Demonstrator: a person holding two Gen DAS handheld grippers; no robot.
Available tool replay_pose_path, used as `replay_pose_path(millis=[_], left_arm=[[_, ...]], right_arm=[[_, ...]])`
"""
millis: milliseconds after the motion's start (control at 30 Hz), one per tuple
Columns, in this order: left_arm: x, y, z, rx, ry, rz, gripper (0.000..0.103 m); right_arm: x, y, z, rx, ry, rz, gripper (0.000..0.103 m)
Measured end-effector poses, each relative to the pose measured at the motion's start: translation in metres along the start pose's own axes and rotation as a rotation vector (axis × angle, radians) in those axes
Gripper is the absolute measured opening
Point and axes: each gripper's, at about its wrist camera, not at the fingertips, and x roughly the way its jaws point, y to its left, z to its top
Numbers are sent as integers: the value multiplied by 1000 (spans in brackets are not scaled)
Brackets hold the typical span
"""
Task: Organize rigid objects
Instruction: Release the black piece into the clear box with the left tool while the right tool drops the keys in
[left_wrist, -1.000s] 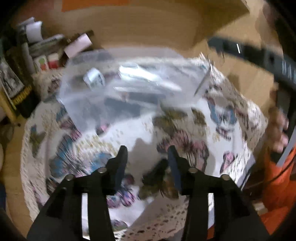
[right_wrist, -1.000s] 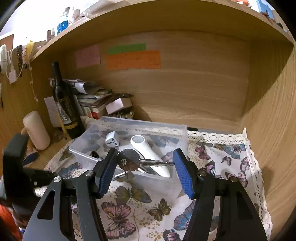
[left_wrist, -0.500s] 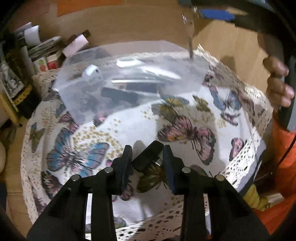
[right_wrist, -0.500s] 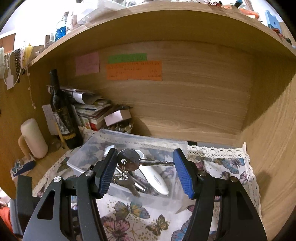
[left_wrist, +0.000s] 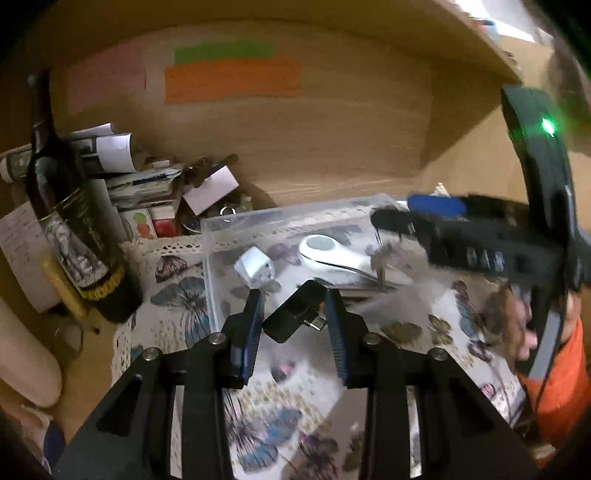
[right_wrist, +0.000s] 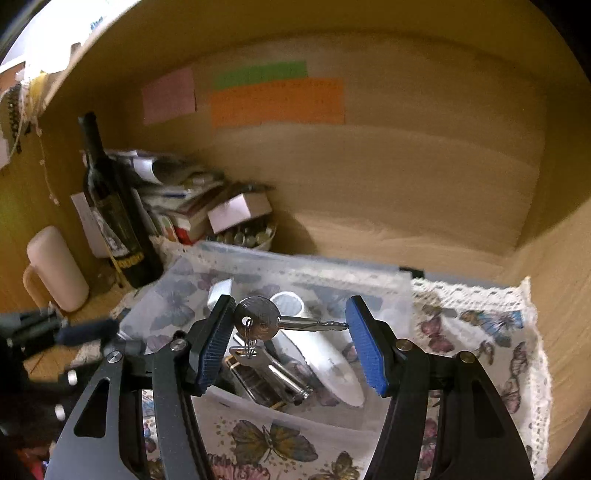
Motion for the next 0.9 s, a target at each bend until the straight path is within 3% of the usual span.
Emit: replay_pose_path(millis=[267,433,667,767,900], left_arm=[[54,15,6,-43,94,8,34],[58,12,4,-45,97,11,34],[44,17,8,-68,72,-5,35],[27,17,11,-71,30,-12,36],[1,12,14,-64,-40,5,55]], right_arm=[[37,-1,-13,-7,113,11,59],[45,-1,-14,-8,150,26,59],[14,0,-6,-11,76,7,62],[-7,1,-3,-5,22,-6,70],[-41,2,-2,1,-61,-16,82]])
